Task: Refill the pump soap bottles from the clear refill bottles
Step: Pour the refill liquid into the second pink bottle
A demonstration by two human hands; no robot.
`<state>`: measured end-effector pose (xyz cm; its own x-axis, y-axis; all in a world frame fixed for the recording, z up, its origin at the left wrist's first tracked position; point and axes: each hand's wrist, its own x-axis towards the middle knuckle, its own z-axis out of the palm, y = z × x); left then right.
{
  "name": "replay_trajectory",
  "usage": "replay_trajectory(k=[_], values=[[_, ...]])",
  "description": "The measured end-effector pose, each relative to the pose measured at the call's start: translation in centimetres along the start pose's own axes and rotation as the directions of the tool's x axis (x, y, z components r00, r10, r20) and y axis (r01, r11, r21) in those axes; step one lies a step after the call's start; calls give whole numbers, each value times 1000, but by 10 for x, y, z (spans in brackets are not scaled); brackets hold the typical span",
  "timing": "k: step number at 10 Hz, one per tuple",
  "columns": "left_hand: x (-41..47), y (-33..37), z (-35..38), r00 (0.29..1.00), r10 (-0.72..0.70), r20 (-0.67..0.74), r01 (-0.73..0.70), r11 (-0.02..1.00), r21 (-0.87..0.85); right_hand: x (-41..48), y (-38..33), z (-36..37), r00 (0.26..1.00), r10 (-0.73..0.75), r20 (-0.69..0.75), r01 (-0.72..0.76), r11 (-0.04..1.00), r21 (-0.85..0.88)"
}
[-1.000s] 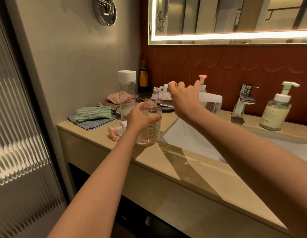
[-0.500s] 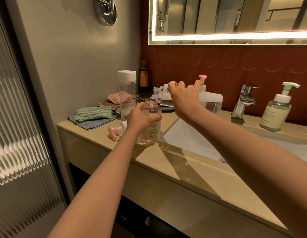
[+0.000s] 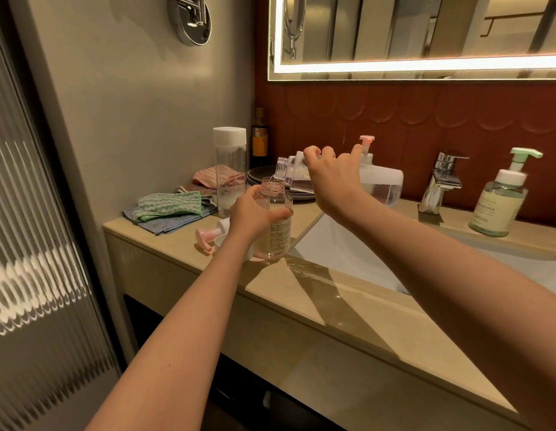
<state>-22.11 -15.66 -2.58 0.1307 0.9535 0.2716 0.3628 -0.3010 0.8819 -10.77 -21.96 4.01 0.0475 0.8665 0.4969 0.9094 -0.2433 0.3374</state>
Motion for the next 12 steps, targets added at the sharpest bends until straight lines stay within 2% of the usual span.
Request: replay_trajectory(k=[12], values=[[1, -1, 0, 1000, -4, -2, 4, 1000, -10, 2, -1, 3, 1000, 2, -4, -3, 999, -42]])
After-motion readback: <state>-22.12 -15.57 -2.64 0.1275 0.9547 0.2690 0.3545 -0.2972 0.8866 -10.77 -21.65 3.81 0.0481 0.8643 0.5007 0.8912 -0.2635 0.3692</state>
